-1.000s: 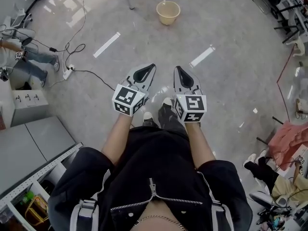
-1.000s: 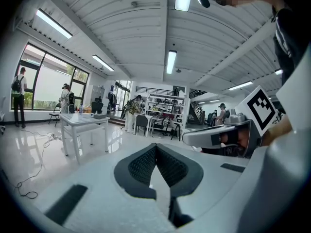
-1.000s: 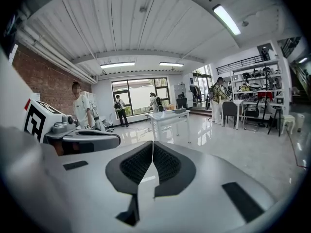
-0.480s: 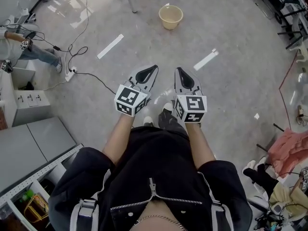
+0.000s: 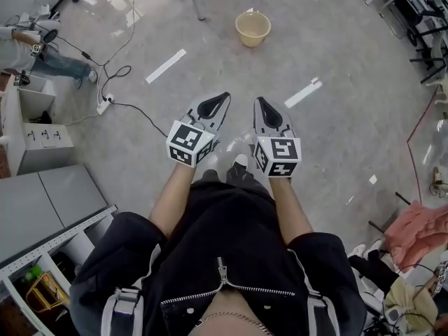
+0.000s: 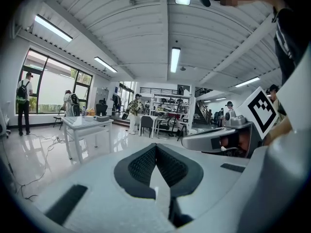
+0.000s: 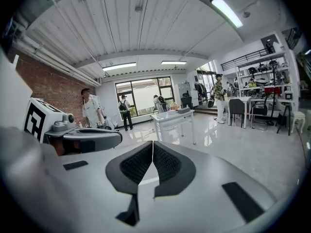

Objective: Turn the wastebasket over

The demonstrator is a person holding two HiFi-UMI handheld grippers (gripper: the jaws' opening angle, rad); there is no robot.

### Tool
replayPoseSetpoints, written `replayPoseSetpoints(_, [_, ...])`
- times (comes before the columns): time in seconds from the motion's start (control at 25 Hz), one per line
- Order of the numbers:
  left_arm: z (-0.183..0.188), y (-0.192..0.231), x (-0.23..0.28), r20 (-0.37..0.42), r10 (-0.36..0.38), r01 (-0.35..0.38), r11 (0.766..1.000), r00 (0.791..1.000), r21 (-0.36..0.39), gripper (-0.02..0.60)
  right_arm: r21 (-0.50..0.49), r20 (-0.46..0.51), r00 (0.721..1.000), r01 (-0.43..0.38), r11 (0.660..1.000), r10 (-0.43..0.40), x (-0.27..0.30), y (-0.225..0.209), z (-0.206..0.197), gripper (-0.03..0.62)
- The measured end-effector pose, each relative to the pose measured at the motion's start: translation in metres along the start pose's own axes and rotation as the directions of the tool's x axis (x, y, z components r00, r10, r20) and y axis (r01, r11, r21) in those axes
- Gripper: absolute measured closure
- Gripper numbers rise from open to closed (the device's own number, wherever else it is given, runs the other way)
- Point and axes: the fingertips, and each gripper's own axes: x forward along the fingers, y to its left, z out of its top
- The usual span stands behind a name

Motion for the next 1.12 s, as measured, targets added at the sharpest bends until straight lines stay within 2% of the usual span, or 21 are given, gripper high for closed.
replayPoseSetpoints(0.4, [0.014, -0.012, 0.031, 0.005, 0.003, -0.003, 1.000, 1.000, 0.015, 0.578, 0.011, 0.009, 1.000, -0.009, 1.000, 0.009, 0.001, -0.033, 0.008, 0.583])
replayPoseSetpoints(0.8, [0.011, 0.011, 0.041, 0.004, -0.010, 0.010, 1.000, 1.000, -0.009, 0.578, 0.007, -0.001, 1.000, -0.027, 1.000, 0.027, 0.021, -0.024, 0.007, 0.583])
replayPoseSetpoints(1.12, [0.011, 0.025, 0.074, 0.005, -0.040, 0.040, 0.998, 0.999, -0.045, 0.578, 0.006, -0.054, 0.998, -0.020, 1.000, 0.020, 0.043, -0.045, 0.006, 0.583])
